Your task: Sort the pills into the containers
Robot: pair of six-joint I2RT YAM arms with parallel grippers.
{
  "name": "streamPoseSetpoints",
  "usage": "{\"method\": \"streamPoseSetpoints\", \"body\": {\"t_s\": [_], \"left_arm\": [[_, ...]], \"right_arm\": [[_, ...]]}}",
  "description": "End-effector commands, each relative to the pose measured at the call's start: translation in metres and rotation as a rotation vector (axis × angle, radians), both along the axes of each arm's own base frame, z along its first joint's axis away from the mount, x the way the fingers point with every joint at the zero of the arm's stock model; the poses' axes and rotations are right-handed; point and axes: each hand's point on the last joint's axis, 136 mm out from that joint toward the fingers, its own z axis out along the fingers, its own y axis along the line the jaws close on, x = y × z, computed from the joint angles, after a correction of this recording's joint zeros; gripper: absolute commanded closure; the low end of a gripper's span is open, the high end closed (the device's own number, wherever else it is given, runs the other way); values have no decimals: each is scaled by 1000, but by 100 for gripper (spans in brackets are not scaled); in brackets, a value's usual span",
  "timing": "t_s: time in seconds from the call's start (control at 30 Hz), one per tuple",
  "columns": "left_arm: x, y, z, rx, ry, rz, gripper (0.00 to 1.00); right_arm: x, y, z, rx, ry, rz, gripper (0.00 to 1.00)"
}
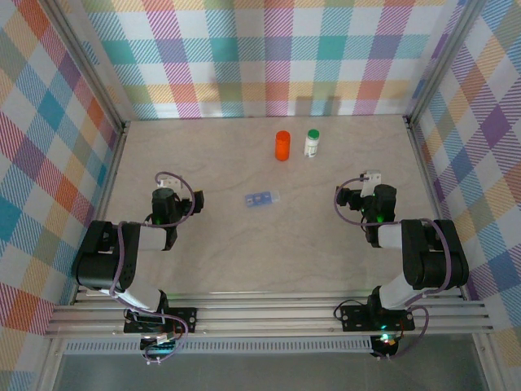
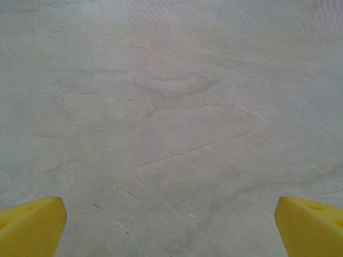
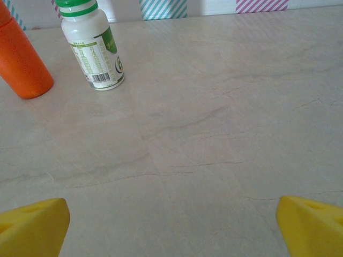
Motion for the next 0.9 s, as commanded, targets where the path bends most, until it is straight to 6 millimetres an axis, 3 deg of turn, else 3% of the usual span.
{"method": "streamPoseSetpoints", "body": {"t_s": [0.0,0.87], "left_arm": [[5,3,5,-3,-12,-1,0],[5,4,4,-6,-11,0,0]], "right_arm": [[-1,-2,3,8,-6,-11,1],[-1,-2,3,8,-6,-11,1]]}}
